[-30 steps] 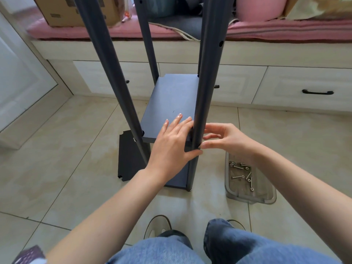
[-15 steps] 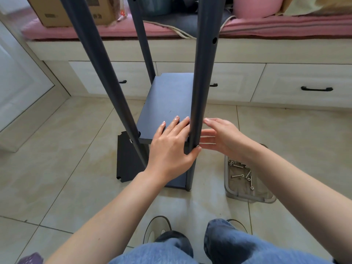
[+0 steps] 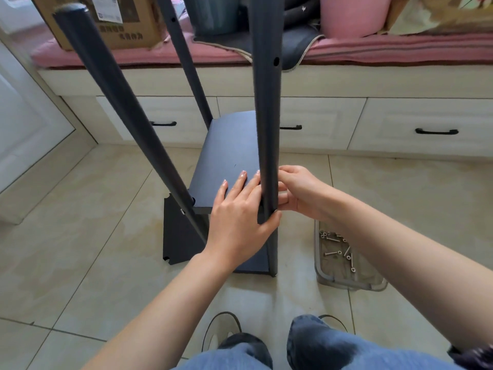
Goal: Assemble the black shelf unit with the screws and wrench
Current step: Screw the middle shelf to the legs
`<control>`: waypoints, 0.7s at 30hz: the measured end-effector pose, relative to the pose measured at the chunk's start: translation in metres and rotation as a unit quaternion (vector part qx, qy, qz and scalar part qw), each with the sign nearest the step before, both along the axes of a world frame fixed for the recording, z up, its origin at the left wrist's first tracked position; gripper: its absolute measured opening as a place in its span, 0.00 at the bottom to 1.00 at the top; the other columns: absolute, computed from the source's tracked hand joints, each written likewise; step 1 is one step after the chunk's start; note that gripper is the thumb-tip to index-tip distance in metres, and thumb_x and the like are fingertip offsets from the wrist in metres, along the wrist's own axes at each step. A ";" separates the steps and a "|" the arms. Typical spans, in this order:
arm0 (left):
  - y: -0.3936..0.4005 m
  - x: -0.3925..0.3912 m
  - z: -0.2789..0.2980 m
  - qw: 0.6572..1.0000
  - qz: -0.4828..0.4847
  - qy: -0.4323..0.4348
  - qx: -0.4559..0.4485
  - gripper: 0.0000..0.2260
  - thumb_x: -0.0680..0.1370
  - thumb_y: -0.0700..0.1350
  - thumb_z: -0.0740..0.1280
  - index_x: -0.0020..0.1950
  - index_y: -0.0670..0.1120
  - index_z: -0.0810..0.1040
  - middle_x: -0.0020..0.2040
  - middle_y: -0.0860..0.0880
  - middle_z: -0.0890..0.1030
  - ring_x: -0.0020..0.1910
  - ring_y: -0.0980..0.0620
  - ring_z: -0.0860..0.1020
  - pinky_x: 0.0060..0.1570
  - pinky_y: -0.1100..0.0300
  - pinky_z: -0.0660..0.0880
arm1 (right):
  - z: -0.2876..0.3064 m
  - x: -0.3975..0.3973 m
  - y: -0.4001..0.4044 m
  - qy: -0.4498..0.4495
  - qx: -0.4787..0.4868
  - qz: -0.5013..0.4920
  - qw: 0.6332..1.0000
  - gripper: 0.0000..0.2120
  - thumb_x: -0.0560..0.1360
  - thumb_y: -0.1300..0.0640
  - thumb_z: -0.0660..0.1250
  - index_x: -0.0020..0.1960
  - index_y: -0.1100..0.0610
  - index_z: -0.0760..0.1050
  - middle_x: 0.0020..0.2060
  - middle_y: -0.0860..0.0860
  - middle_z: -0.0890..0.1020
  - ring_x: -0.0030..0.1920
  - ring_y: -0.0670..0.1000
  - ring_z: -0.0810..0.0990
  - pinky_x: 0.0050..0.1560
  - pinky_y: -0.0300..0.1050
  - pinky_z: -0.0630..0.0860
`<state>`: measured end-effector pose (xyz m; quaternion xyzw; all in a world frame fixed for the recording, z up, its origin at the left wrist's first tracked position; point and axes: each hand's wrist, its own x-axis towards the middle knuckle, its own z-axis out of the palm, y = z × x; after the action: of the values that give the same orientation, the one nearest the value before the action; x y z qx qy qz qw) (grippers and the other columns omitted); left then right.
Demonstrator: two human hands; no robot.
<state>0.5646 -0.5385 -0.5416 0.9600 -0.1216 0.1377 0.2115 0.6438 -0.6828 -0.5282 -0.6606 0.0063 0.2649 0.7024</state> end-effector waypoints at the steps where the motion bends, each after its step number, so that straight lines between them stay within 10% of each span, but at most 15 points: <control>1: 0.001 0.000 0.002 1.000 0.006 -0.005 -0.019 0.26 0.79 0.55 0.67 0.76 0.51 0.70 0.76 0.53 0.70 0.79 0.49 0.60 0.78 0.45 0.54 | 0.004 0.001 0.002 -0.004 0.000 0.003 1.000 0.17 0.83 0.53 0.61 0.65 0.65 0.71 0.44 0.59 0.84 0.37 0.56 0.86 0.36 0.47 0.81; 10: 0.013 -0.003 0.007 0.991 0.054 -0.007 -0.124 0.22 0.76 0.51 0.72 0.69 0.48 0.77 0.69 0.52 0.77 0.74 0.46 0.70 0.76 0.41 0.56 | 0.021 -0.002 0.004 -0.022 0.020 0.064 0.997 0.11 0.82 0.56 0.62 0.57 0.63 0.77 0.49 0.60 0.85 0.48 0.59 0.86 0.47 0.51 0.82; 21: 0.022 0.000 0.003 0.988 0.060 -0.029 -0.142 0.16 0.75 0.49 0.75 0.62 0.48 0.80 0.64 0.56 0.78 0.69 0.50 0.74 0.72 0.50 0.53 | -0.059 -0.010 -0.103 0.030 -0.176 -0.032 0.983 0.11 0.82 0.59 0.61 0.62 0.63 0.75 0.50 0.59 0.84 0.52 0.56 0.84 0.57 0.52 0.80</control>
<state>0.5643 -0.5169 -0.5384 0.9213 -0.0491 0.1938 0.3336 0.6336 -0.7854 -0.5868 -0.7648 0.0955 0.2566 0.5832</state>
